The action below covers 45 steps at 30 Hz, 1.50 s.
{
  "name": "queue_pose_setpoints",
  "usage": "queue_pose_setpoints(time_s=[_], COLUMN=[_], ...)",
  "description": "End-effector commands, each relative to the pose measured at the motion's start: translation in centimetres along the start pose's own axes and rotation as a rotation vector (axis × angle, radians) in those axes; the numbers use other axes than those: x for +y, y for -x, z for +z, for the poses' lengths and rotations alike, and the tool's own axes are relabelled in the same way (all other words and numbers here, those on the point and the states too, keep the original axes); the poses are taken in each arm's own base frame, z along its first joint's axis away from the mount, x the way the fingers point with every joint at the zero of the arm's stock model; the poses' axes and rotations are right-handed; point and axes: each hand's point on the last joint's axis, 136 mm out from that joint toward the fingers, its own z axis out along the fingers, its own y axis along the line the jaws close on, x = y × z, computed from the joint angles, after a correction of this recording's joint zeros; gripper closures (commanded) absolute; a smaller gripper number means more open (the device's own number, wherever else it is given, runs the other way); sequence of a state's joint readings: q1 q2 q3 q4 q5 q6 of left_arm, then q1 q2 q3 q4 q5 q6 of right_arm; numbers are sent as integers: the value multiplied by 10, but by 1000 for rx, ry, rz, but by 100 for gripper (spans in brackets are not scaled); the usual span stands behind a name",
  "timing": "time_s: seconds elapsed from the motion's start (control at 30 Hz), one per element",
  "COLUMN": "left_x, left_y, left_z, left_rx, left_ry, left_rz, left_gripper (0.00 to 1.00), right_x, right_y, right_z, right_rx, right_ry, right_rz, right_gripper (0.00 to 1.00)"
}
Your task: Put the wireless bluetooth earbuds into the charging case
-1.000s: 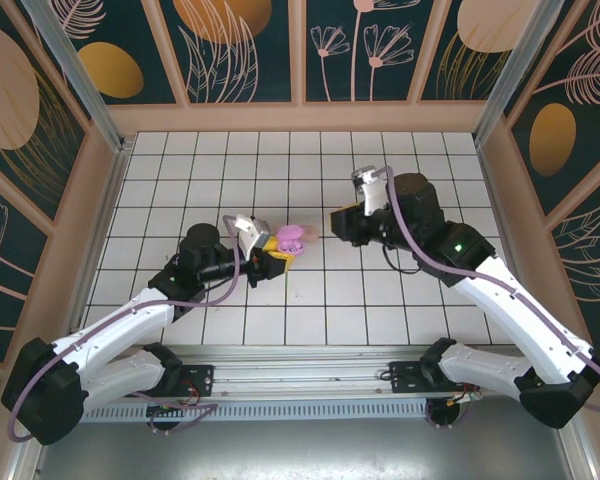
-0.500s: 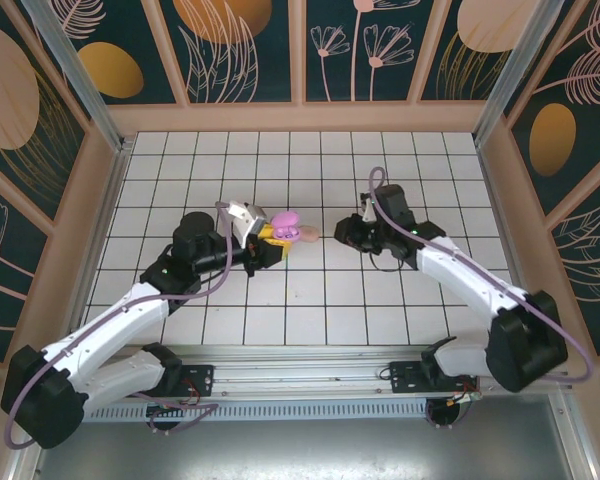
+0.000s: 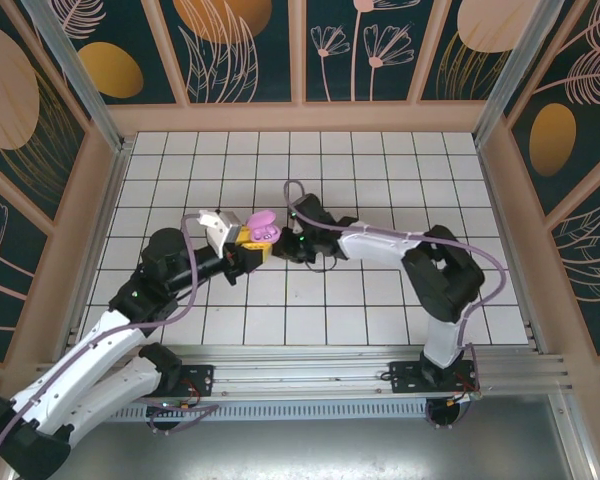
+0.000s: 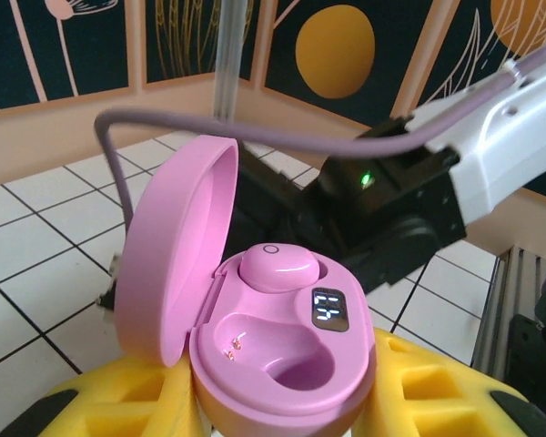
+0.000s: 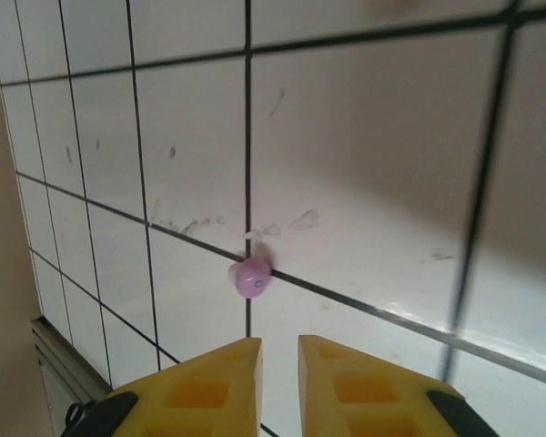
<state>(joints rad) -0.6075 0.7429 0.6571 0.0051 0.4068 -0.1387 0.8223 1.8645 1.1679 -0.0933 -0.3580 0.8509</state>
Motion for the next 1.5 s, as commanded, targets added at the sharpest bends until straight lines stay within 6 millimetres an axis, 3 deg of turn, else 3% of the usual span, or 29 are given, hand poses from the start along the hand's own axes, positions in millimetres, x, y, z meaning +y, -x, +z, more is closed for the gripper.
queue_pose_setpoints(time_s=[0.0, 0.27, 0.33, 0.87, 1.47], left_x=[4, 3, 2, -3, -4], left_y=[-1, 4, 4, 8, 7], left_z=[-10, -22, -24, -31, -36], left_rx=[2, -23, -24, -31, -34], left_ry=[41, 70, 70, 60, 65], left_rz=[6, 21, 21, 41, 58], left_gripper=[78, 77, 77, 77, 77], right_x=[24, 30, 30, 15, 8], right_y=[-1, -20, -23, -26, -28], right_z=[14, 40, 43, 57, 79], right_rx=[1, -18, -28, -54, -14], right_ry=[78, 68, 59, -15, -106], right_rz=[59, 122, 137, 244, 246], right_gripper=[83, 81, 76, 71, 65])
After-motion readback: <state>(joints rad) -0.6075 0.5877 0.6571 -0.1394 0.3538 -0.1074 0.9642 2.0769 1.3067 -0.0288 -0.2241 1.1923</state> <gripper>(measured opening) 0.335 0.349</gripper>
